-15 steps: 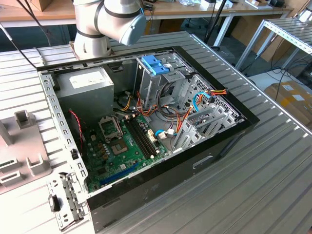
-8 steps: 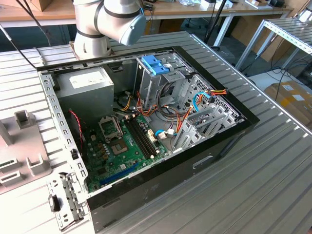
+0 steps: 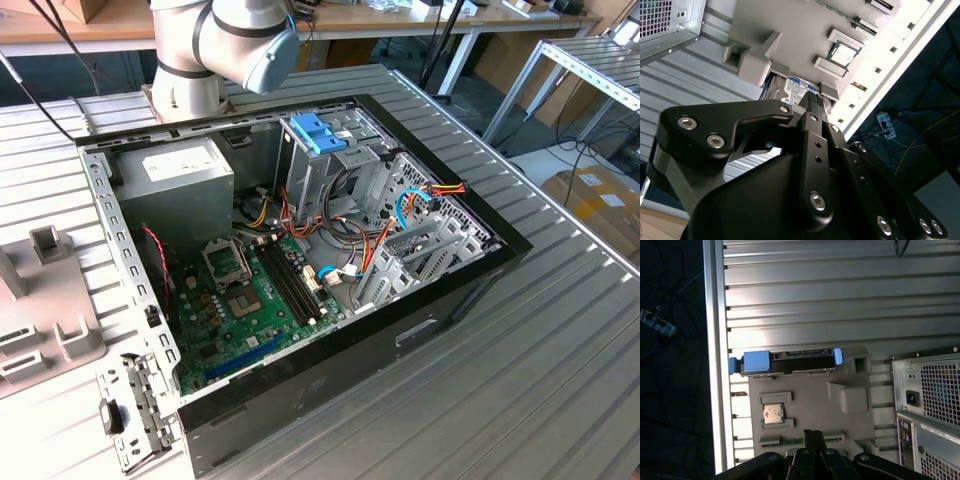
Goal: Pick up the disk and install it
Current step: 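Reach for the disk, then pick up the disk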
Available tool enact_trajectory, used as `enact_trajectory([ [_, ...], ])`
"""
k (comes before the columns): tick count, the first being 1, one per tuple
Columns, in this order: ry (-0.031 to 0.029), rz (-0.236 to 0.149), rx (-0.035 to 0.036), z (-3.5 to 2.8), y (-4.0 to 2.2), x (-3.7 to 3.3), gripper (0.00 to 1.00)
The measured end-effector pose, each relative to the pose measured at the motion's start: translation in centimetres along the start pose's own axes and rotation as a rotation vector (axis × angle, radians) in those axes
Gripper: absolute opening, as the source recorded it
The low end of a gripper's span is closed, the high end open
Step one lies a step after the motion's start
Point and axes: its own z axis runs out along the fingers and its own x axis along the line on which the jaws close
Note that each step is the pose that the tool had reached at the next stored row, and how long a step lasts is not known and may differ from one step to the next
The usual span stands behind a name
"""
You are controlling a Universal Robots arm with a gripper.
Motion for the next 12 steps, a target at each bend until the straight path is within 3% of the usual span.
enact_trajectory([
  [12, 0.0000, 0.000, 0.0000, 0.01, 0.03, 0.10, 0.11],
])
